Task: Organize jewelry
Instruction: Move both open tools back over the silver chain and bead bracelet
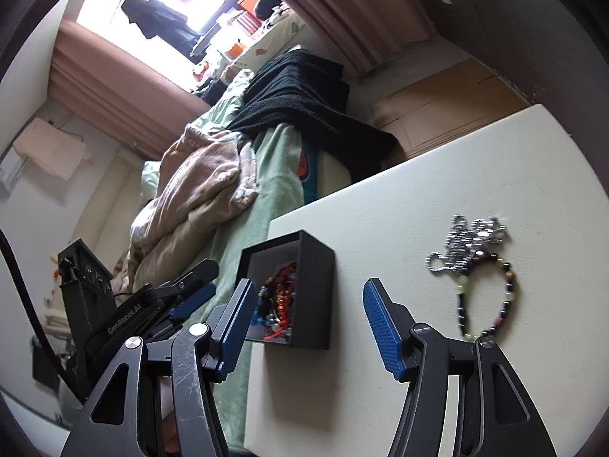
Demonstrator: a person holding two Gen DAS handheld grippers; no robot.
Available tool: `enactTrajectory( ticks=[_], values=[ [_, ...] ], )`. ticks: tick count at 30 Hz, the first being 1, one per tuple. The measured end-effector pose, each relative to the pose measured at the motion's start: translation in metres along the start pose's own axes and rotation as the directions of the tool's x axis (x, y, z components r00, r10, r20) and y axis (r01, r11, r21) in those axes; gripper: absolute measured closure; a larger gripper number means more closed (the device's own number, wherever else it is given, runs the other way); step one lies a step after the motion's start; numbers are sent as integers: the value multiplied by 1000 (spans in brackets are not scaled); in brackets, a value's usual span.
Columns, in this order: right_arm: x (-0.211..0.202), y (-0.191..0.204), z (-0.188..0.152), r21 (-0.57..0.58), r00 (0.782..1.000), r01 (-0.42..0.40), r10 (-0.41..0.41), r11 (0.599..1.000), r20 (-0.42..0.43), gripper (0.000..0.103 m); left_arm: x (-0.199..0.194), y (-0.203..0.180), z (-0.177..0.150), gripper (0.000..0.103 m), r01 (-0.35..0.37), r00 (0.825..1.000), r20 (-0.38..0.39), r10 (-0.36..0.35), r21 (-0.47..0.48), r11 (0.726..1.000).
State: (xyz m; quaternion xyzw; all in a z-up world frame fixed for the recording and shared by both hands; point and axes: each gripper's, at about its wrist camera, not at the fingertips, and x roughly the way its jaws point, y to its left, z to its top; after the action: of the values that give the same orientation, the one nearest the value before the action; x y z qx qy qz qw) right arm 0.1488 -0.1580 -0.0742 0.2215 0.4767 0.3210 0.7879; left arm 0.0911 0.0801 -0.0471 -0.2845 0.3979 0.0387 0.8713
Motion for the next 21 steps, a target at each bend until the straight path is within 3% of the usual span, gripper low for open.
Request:
enactTrajectory(
  ticks=[21],
  values=[
    [-57,-78,6,180,983,167,-178,969,47,43,36,-86,-39,43,47,998,-56,-36,201,978]
  ],
)
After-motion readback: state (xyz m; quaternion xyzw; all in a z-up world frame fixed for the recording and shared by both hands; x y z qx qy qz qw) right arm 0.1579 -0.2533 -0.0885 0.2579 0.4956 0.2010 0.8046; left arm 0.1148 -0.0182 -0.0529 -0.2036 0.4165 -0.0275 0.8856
